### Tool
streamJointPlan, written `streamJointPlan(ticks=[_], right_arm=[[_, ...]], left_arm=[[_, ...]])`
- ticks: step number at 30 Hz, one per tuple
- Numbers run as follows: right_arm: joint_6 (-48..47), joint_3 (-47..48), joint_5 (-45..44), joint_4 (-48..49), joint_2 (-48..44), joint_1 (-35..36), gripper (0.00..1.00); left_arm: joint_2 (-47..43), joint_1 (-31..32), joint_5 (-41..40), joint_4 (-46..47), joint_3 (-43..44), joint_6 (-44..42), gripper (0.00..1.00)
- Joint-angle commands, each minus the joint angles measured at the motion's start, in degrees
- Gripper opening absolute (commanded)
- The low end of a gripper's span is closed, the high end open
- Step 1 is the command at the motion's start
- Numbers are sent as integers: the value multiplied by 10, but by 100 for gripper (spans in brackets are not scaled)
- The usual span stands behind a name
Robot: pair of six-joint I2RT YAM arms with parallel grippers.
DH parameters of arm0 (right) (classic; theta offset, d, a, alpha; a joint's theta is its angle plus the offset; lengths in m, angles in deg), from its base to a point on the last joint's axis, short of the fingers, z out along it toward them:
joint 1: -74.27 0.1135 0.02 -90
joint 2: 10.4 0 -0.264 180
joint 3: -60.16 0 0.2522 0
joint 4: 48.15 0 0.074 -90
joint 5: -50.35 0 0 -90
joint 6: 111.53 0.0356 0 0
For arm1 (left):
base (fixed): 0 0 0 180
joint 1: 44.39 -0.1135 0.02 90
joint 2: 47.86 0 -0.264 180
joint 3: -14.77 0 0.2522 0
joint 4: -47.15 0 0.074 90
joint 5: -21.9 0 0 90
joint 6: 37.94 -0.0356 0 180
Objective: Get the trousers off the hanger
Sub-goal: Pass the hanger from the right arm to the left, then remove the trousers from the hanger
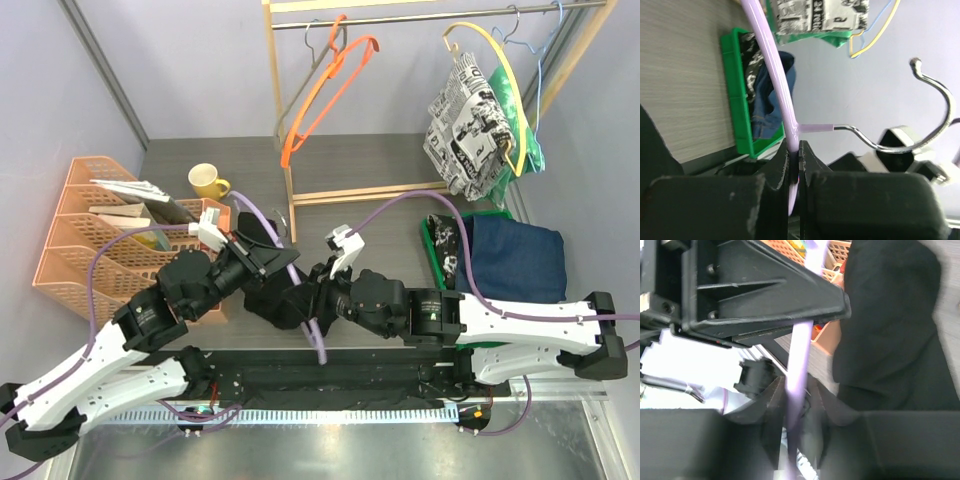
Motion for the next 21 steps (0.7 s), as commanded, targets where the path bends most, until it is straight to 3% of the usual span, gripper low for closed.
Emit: streamJointPlan(ticks=[1, 6, 9, 15, 21], right_arm=[[-64, 40, 17, -20, -19, 6, 42], [-131, 24, 29, -55, -82, 6, 75], [-176, -3, 29, -58, -133, 6, 87], [-328, -73, 186, 27, -136, 6, 94], [-381, -115, 200, 147, -53, 8, 94]], left_arm=[[-26, 0, -21, -46, 51, -27, 0], [-51, 0, -48, -131, 111, -28, 0], [-53, 1, -47, -170, 156, -26, 0], [-48, 0, -41, -200, 231, -11, 0], [-39, 0, -55, -218, 288, -5, 0]])
